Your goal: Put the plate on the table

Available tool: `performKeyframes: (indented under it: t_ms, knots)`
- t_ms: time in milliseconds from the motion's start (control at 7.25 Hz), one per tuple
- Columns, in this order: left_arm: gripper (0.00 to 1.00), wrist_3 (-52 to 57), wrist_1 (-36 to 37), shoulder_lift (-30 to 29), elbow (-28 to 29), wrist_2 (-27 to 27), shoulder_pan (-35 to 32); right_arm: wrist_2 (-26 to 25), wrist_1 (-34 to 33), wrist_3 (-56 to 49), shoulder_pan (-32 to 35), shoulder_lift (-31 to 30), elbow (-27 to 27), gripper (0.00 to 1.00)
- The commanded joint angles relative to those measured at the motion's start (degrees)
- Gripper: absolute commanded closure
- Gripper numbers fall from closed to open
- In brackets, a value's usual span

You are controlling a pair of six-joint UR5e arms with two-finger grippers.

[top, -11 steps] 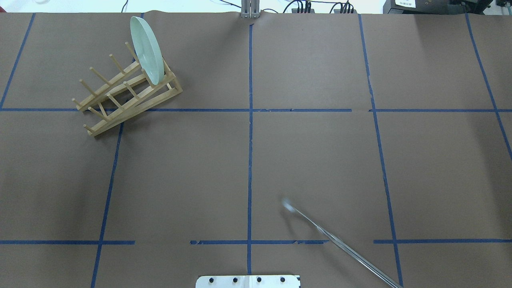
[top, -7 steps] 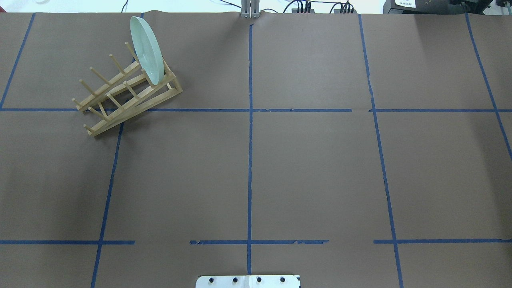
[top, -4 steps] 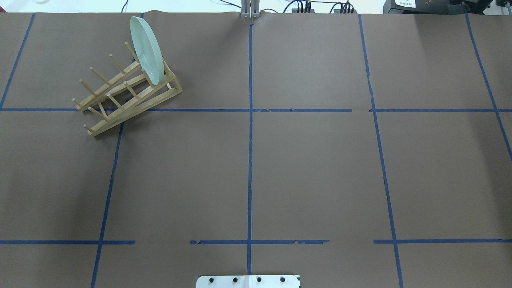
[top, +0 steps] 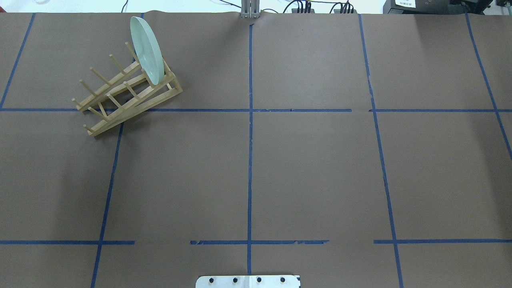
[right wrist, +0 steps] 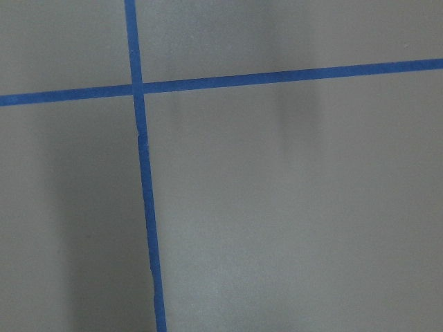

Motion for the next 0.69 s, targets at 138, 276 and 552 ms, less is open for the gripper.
performKeyframes:
  t_ms: [138,276,552]
  knots:
    - [0.04,-42.18,-24.75,-12.04,6.95,5.92,10.26,0.0,0.0,0.0,0.0,0.0,0.0,0.0]
    - [0.03,-51.42,-25.31,-16.78,7.04,13.99,18.49,0.0,0.0,0.0,0.0,0.0,0.0,0.0]
    - [0.03,-62.71,-25.93,-23.05,8.8,26.32,25.3,0.0,0.0,0.0,0.0,0.0,0.0,0.0]
